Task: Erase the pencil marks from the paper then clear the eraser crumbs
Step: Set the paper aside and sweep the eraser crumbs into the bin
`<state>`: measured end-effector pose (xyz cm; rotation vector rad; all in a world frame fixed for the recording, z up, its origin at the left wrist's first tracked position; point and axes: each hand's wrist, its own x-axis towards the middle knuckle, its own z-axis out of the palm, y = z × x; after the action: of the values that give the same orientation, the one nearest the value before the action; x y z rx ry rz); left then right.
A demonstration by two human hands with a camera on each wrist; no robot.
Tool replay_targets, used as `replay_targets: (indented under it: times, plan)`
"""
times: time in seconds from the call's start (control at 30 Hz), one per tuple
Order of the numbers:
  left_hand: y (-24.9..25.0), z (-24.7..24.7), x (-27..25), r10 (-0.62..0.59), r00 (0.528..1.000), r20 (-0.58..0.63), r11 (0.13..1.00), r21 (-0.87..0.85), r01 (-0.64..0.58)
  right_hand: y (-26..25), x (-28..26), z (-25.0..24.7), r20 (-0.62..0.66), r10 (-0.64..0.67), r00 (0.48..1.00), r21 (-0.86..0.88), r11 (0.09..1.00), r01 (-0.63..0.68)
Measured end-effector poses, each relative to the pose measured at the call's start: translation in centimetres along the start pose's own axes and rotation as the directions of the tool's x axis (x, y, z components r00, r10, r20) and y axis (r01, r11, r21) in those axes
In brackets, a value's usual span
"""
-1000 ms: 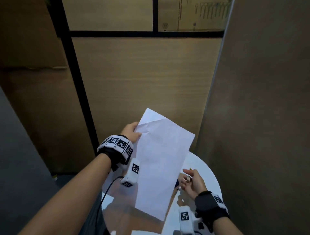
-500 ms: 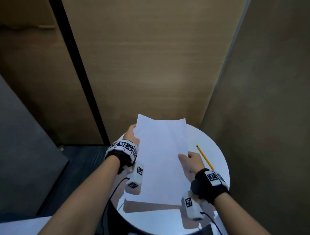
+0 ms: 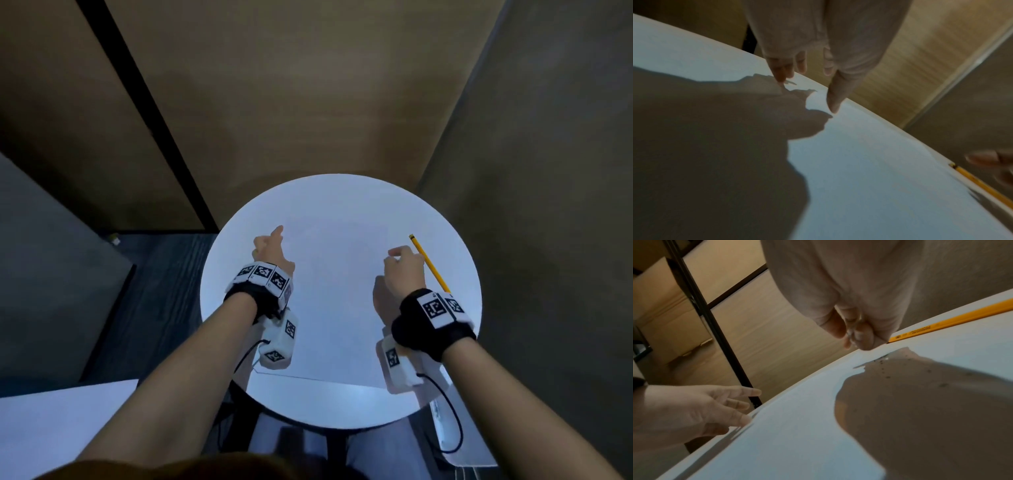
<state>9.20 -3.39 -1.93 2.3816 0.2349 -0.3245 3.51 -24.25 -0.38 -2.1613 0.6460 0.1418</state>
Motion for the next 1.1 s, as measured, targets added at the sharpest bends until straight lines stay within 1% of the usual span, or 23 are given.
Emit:
replay_targets:
  times: [0.07,0.1,0.13,0.17,0.2,0.23,0.27,0.3,0.37,0.5,0.57,0.63,0.7,0.8,0.93,1.0,1.07,1.1]
  plan:
    - [0.2,0.2,-0.3,0.074,0.997,0.022,0.983,0.169,-0.077,-0.5,0.6,0.4,0.019,-0.054,0.998,-0.008,0.999,0.054]
    - [0.1,0.3,-0.3,0.124,0.99,0.072,0.957,0.256,-0.139,-0.7,0.7,0.6,0.035,-0.075,0.997,-0.009,0.997,0.076]
    - [0.1,0.4,-0.3,0.172,0.974,0.15,0.914,0.344,-0.215,-0.8,0.8,0.7,0.055,-0.085,0.995,-0.006,0.996,0.085]
    - [0.0,0.6,-0.3,0.2,0.948,0.248,0.857,0.426,-0.292,-0.9,0.9,0.9,0.07,-0.103,0.992,-0.003,0.995,0.103]
    - [0.1,0.7,-0.3,0.203,0.918,0.341,0.799,0.484,-0.356,-1.0,1.0,1.0,0.083,-0.121,0.989,-0.008,0.993,0.122]
    - [0.0,1.0,-0.3,0.187,0.891,0.413,0.76,0.514,-0.397,-1.1,1.0,1.0,0.086,-0.143,0.986,-0.009,0.99,0.144]
    - [0.0,1.1,-0.3,0.168,0.869,0.466,0.74,0.522,-0.423,-1.3,0.9,1.0,0.09,-0.156,0.984,-0.007,0.988,0.157]
    - [0.0,1.3,-0.2,0.154,0.85,0.503,0.728,0.524,-0.442,-1.5,0.8,1.1,0.1,-0.17,0.98,0.006,0.985,0.17]
    - [0.0,1.4,-0.2,0.134,0.827,0.546,0.706,0.533,-0.466,-1.7,0.4,1.1,0.167,-0.186,0.968,0.065,0.982,0.177]
    - [-0.2,1.5,0.1,0.118,0.813,0.571,0.685,0.545,-0.483,-2.1,-0.3,1.3,0.369,-0.187,0.911,0.182,0.975,0.126]
    - [-0.2,1.5,0.2,0.124,0.813,0.569,0.692,0.537,-0.482,-2.1,-0.3,1.6,0.399,-0.175,0.9,0.21,0.973,0.096]
    - [-0.2,1.6,0.2,0.122,0.817,0.563,0.7,0.535,-0.474,-2.1,-0.1,2.1,0.401,-0.177,0.899,0.21,0.973,0.098]
    - [-0.2,1.6,0.2,0.119,0.818,0.562,0.701,0.536,-0.47,-1.9,0.1,2.7,0.411,-0.197,0.89,0.174,0.975,0.135]
    - [-0.2,1.7,0.2,0.112,0.819,0.563,0.705,0.535,-0.465,-2.2,0.4,3.5,0.446,-0.22,0.868,0.06,0.975,0.216]
    - [-0.3,1.7,0.4,0.112,0.819,0.563,0.719,0.523,-0.458,-2.9,0.9,4.7,0.456,-0.284,0.844,-0.108,0.923,0.369]
    - [-0.3,1.7,0.4,0.114,0.82,0.561,0.719,0.523,-0.458,-3.2,0.8,4.8,0.511,-0.301,0.805,-0.162,0.886,0.434]
    - [-0.3,1.8,0.3,0.113,0.823,0.557,0.72,0.525,-0.454,-3.5,0.6,4.7,0.6,-0.276,0.751,-0.194,0.86,0.472]
    - [-0.3,1.8,0.3,0.113,0.824,0.555,0.72,0.526,-0.453,-3.7,0.6,4.6,0.616,-0.268,0.741,-0.211,0.85,0.483]
